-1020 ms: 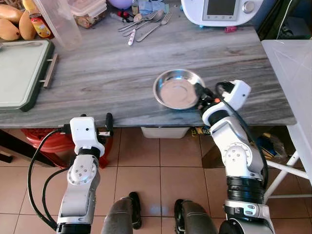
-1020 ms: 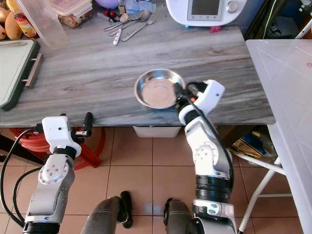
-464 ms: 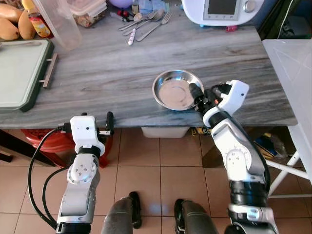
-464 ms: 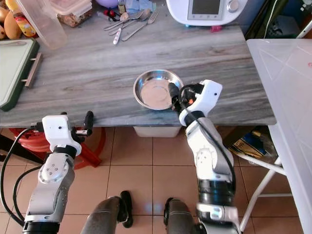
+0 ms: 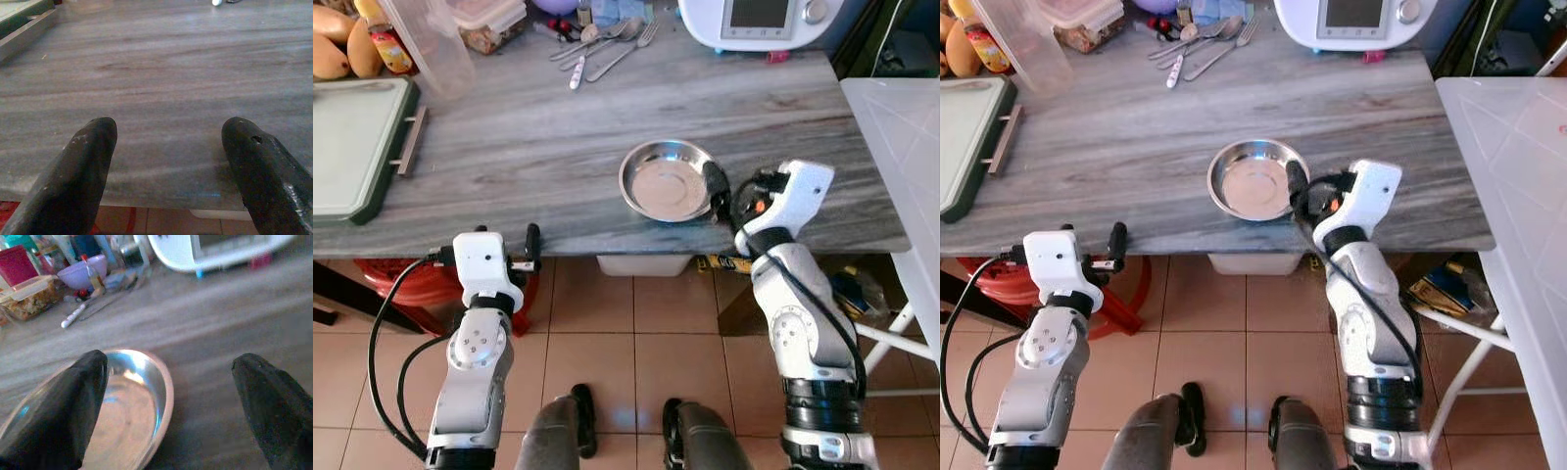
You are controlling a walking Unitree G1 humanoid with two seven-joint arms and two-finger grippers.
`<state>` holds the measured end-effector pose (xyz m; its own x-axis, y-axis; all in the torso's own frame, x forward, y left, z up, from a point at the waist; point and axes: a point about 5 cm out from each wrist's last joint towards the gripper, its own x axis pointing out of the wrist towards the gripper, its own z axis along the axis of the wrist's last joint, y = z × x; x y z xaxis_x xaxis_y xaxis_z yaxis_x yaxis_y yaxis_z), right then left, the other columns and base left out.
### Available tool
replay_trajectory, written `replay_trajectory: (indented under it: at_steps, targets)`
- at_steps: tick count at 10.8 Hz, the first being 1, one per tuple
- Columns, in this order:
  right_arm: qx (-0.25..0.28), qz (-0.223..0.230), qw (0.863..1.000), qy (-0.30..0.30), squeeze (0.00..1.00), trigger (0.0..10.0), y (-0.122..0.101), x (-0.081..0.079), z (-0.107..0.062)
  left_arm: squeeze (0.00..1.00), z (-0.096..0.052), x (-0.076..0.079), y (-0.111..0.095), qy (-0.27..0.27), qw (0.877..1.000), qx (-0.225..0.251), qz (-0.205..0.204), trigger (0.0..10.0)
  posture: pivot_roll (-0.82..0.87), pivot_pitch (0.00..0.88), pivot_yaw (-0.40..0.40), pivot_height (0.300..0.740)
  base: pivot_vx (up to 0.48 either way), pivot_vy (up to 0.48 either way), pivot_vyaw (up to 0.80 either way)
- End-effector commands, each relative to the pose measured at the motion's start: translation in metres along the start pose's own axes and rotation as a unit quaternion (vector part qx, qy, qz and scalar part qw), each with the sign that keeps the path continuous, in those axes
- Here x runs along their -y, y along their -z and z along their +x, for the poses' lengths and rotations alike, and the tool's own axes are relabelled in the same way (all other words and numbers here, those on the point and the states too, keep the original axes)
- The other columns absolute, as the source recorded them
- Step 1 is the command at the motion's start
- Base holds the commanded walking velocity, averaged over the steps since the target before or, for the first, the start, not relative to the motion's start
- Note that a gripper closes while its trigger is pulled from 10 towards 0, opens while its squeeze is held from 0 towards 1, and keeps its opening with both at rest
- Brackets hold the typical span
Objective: Setting the table
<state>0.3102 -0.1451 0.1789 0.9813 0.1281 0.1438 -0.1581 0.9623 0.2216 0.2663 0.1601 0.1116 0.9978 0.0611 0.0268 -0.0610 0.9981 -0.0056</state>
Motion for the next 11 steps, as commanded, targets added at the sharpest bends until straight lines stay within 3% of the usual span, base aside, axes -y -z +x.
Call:
replay_trajectory:
  at_steps: [1,2,6,11]
  targets:
    - [0.021,-0.027,0.999,-0.009,1.00,10.0,-0.006,-0.003,-0.003,0.00,-0.001,-0.004,-0.002,-0.013,1.000,0.004,0.001,10.0,-0.04,0.235,0.035,0.740,0.000,0.000,0.00]
    - [0.021,-0.042,0.999,-0.008,0.00,10.0,-0.002,-0.001,-0.009,0.00,0.000,-0.004,-0.002,-0.019,1.000,0.005,0.004,10.0,-0.04,0.234,0.035,0.740,0.000,0.000,0.00]
    - [0.046,-0.142,0.989,0.005,0.00,10.0,-0.001,0.008,-0.023,0.00,-0.001,-0.004,-0.001,-0.023,1.000,0.004,0.008,10.0,-0.05,0.211,0.041,0.740,-0.070,0.000,0.00]
    - [0.025,-0.171,0.984,0.037,0.00,10.0,0.009,0.030,-0.037,0.00,0.004,-0.016,-0.001,-0.034,0.999,0.006,0.027,10.0,-0.05,0.156,0.050,0.740,-0.308,0.000,0.00]
